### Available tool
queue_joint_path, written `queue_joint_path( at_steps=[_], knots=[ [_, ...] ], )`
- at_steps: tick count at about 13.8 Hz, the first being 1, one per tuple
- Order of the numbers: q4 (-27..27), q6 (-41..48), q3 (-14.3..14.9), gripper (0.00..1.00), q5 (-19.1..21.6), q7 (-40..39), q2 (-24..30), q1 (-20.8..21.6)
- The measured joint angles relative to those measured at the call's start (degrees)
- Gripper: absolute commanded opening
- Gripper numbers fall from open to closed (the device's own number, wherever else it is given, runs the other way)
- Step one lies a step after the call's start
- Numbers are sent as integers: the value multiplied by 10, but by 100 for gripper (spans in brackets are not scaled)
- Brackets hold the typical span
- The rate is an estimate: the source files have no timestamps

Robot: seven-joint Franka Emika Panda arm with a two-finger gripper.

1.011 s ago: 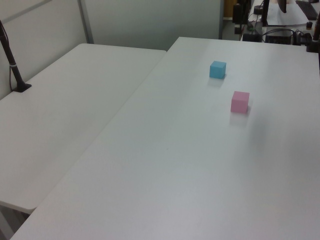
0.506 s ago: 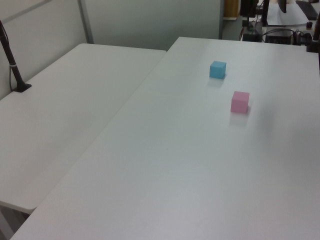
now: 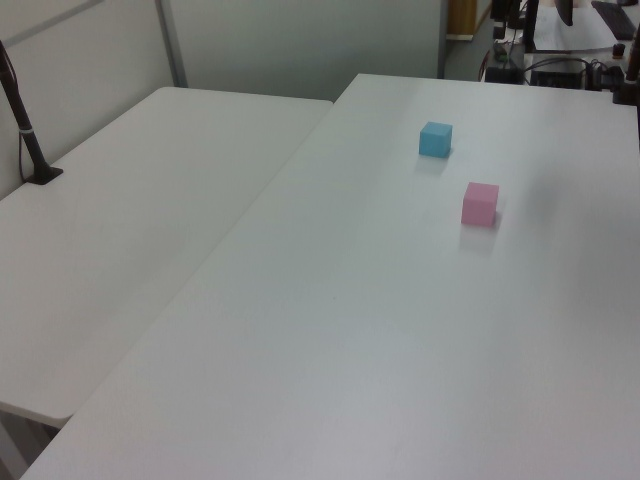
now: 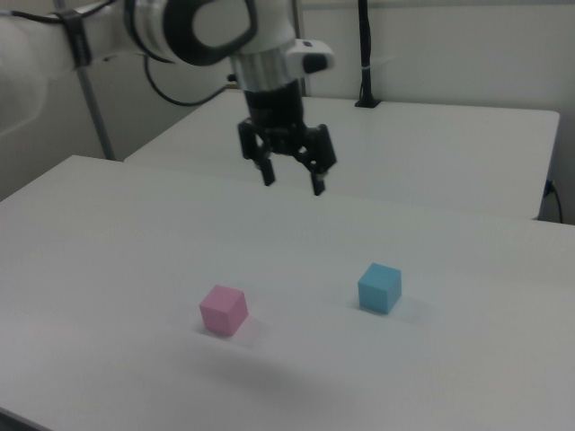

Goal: Put blue cube on pink cube
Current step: 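Move the open gripper over the light-blue cube and lower it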

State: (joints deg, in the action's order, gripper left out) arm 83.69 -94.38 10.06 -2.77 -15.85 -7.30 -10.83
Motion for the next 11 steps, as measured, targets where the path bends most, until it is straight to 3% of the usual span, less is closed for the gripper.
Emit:
queue_joint_path(
  at_steps=[2, 6, 11],
  knots=[
    [-45, -36, 4, 100, 0, 0, -70, -13],
    [-47, -145, 4, 100, 0, 0, -183, -36],
    [-47, -211, 2, 100, 0, 0, -260, -34]
  ],
)
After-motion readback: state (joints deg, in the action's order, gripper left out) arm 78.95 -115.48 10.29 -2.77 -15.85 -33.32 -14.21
